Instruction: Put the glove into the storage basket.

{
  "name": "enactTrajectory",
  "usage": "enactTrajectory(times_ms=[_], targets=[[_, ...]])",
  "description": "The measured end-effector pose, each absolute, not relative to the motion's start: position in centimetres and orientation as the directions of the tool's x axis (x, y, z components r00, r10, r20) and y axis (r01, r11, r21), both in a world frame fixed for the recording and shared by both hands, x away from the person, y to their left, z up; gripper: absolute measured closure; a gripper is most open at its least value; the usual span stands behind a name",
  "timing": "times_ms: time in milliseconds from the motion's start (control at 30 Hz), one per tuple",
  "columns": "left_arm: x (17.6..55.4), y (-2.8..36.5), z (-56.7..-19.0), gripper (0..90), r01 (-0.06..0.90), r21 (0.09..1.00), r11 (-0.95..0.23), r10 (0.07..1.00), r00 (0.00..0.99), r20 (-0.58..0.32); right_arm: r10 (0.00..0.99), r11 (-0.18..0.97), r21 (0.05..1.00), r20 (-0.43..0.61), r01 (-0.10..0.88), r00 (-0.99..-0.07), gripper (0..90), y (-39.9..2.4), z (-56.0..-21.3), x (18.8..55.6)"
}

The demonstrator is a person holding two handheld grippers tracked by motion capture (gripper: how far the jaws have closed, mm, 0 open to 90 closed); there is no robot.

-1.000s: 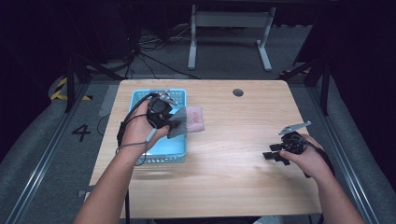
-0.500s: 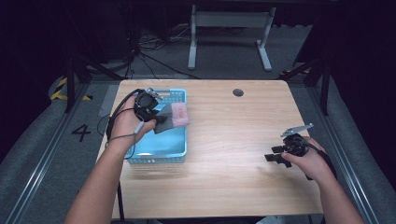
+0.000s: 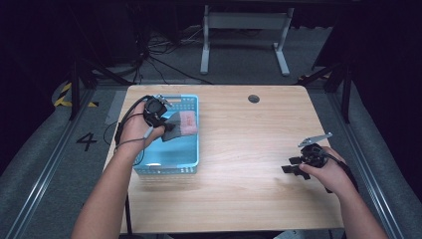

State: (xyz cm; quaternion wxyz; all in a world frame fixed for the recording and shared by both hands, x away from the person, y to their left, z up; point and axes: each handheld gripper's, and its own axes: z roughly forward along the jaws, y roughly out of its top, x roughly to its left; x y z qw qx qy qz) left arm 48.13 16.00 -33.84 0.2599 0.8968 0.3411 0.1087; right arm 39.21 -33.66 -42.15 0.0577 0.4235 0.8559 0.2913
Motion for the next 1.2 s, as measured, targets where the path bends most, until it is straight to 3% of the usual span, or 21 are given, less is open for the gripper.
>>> enactTrajectory(times_ms=[300,1200], targets=[[50.3,16.7,-35.5,67.7,0.565,0.536,-0.627,0.677,0.735,0.017,0.764,0.467,0.542,0.15,0.699,-0.627,44.7,-34.0,-42.3,38.9],[54.5,15.8,-40.3,67.0,0.632,0.41,-0.657,0.674,0.737,-0.056,0.765,0.471,0.534,0.149,0.702,-0.627,44.1,-34.4,-42.7,38.4]])
